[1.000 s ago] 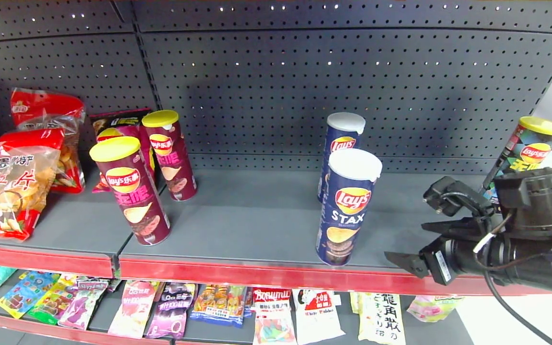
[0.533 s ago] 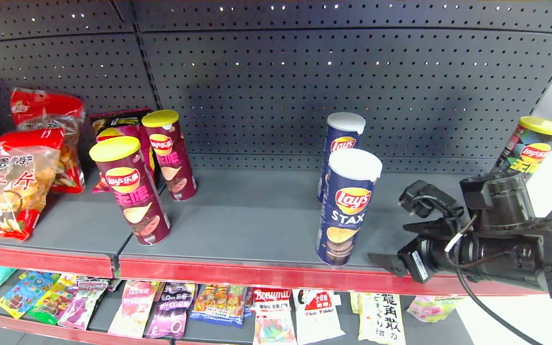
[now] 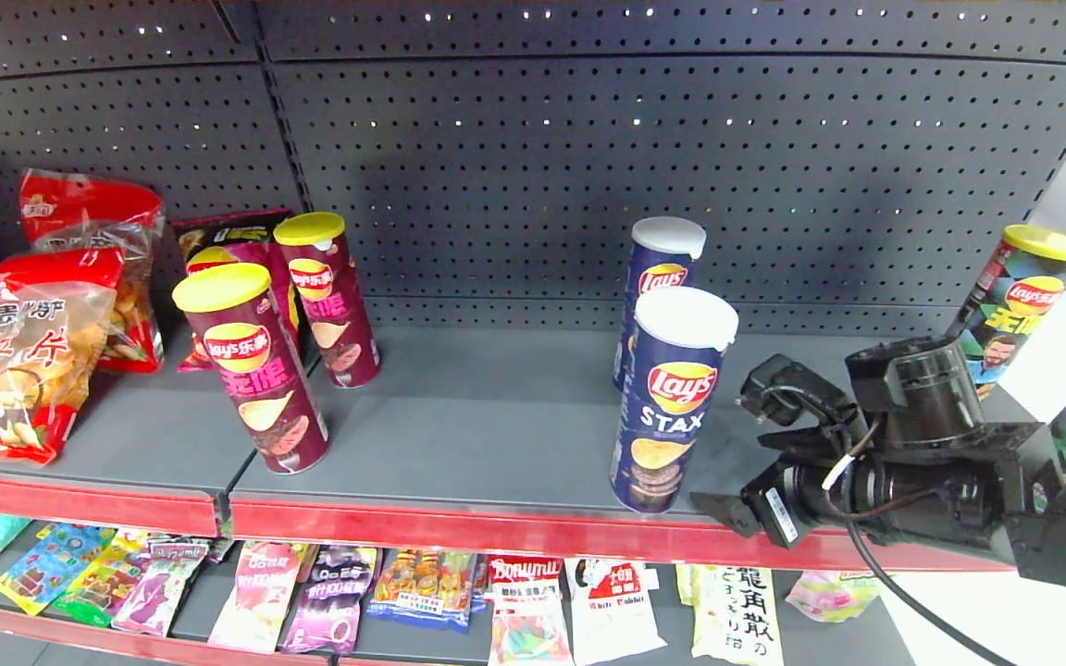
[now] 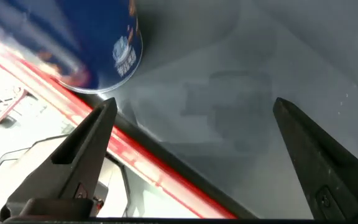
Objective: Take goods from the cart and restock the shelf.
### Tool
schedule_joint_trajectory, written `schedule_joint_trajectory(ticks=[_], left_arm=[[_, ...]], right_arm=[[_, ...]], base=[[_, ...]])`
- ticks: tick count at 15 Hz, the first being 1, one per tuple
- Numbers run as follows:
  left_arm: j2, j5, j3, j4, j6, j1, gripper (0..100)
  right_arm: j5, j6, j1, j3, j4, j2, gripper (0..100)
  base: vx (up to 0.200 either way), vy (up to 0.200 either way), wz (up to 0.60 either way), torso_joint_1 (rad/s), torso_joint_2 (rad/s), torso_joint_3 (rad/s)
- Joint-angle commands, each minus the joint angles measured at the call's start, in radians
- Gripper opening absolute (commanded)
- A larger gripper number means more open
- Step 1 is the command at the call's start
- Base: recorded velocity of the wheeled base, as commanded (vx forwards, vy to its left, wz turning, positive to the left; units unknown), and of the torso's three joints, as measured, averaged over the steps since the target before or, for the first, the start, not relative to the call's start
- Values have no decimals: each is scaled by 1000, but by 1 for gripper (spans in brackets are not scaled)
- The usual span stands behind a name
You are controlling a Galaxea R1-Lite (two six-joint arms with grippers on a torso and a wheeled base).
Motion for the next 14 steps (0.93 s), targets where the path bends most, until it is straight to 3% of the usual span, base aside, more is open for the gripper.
schedule_joint_trajectory(ticks=[1, 14], left_arm=[[0, 0, 0, 0, 0, 0, 100], [0, 0, 0, 0, 0, 0, 100]], right_arm=[[0, -1, 1, -8, -2, 20, 100], [-1, -2, 3, -49, -45, 77, 100]], base=[[0, 0, 0, 0, 0, 0], [0, 0, 0, 0, 0, 0]])
